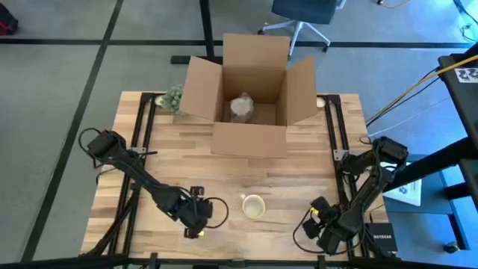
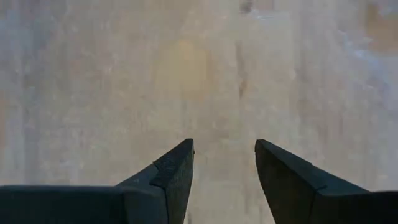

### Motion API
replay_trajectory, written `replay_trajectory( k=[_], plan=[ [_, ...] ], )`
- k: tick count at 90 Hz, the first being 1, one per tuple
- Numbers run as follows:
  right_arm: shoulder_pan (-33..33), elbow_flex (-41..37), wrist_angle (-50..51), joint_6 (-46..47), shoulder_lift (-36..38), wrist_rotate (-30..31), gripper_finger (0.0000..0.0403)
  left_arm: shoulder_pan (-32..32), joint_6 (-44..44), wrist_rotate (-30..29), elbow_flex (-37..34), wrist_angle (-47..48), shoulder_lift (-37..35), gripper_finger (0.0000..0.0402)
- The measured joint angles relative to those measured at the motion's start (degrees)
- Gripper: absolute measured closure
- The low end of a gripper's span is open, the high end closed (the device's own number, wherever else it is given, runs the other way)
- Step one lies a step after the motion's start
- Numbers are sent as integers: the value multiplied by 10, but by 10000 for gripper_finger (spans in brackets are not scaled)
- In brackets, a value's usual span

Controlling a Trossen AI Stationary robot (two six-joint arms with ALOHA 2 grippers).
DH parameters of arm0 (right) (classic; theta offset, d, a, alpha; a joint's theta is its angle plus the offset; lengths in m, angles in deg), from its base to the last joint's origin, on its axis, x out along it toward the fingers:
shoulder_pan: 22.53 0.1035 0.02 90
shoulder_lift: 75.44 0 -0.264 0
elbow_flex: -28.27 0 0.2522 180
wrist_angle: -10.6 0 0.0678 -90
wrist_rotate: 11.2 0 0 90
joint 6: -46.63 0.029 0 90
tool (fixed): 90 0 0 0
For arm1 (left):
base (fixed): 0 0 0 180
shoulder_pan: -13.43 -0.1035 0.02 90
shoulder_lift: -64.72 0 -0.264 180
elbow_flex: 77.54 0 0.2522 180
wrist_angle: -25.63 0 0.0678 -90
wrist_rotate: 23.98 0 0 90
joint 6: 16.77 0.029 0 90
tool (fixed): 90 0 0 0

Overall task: Wrap mug
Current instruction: Wrap the orange mug with bubble wrap

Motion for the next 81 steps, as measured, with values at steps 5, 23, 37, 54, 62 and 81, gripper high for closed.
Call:
replay_trajectory(
  k=[5, 23, 37, 54, 62, 81],
  plan=[
    [1, -1, -6, 2, 0, 13, 118, 0, -1, -1, -4, -8, 0, 247],
    [-1, -3, -38, -6, -1, 63, 254, -1, 4, -11, -5, -21, 0, 247],
    [-1, 12, -24, -10, -4, 131, 383, -1, 6, -12, -5, -29, 0, 247],
    [-6, 87, 19, -82, -4, 294, 379, -2, 6, -12, -5, -35, 0, 247],
    [-8, 125, 17, -152, -4, 395, 388, -4, 13, -16, -5, -38, 0, 247],
    [-43, 207, 14, -347, -3, 571, 397, -13, 13, -17, -5, -54, 1, 247]
  ],
)
